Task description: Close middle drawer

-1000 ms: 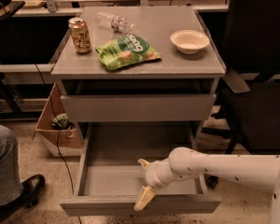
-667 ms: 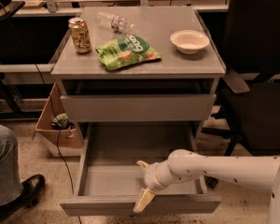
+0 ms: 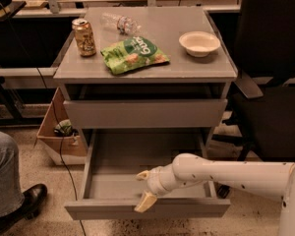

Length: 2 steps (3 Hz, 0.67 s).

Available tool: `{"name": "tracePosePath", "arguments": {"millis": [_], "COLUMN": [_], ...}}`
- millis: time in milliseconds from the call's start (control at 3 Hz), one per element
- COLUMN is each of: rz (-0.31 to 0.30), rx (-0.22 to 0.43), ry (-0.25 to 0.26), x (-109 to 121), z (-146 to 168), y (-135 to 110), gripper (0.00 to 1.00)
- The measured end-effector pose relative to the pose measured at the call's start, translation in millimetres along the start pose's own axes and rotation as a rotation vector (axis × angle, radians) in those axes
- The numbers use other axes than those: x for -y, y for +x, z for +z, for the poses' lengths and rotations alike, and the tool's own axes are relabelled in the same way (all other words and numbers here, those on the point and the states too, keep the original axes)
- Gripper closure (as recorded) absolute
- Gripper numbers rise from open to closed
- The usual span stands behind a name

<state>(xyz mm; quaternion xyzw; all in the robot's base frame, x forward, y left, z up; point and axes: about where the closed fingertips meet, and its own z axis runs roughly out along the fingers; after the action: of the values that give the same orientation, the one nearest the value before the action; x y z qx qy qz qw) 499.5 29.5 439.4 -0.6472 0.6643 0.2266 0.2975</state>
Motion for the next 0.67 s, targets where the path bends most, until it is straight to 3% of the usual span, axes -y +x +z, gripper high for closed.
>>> {"name": "tracePosePath", "arguments": {"millis": [667], "rz": [-0.077], "rx": [0.039], "ry": [0.069], "x": [53.7], "z": [-9.5], "y": [-36.2], "gripper": [0.89]}}
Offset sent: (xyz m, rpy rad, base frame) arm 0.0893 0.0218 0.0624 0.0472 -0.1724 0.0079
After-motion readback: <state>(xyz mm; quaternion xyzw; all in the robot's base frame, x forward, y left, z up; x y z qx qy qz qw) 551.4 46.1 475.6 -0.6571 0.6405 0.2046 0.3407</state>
